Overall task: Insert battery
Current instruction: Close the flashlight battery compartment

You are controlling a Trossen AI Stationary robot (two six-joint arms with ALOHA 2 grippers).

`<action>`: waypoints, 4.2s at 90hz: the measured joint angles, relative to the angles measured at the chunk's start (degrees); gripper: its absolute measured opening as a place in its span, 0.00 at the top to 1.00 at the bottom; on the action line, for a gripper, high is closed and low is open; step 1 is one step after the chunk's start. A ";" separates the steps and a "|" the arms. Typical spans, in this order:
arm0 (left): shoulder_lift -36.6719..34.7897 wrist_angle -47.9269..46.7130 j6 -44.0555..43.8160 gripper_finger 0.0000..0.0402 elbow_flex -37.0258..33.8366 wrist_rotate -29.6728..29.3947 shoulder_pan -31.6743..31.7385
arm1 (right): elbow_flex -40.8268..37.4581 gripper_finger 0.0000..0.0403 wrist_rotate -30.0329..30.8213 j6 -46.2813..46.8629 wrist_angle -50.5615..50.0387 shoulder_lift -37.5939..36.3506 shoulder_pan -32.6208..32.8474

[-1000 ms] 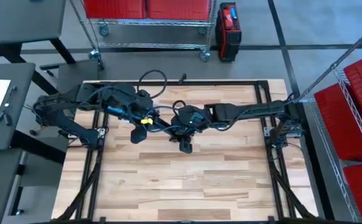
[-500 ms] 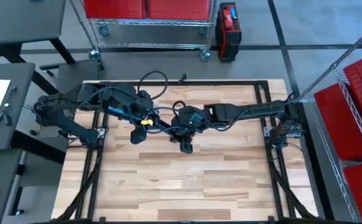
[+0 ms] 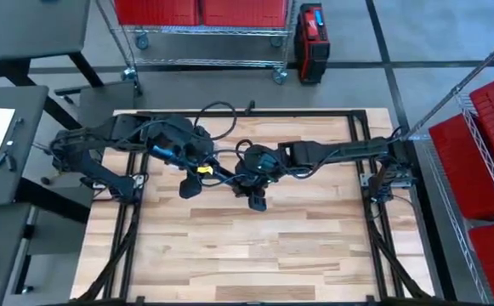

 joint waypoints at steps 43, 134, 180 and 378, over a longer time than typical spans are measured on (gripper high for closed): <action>3.44 2.26 8.15 0.66 0.03 5.76 -1.00 | -0.11 0.67 -27.90 5.59 -1.60 0.09 -4.63; 3.15 13.22 69.01 0.66 0.01 0.83 -7.97 | -0.11 0.67 -53.18 16.79 9.47 -0.17 -5.55; -0.75 13.35 56.86 0.42 -0.33 -17.33 -9.22 | 0.53 0.67 -43.20 7.79 3.23 -0.55 -4.44; -8.30 -20.95 -2.30 0.41 -0.11 -28.88 -10.84 | -10.36 0.67 -57.05 29.73 -55.75 -0.22 -17.67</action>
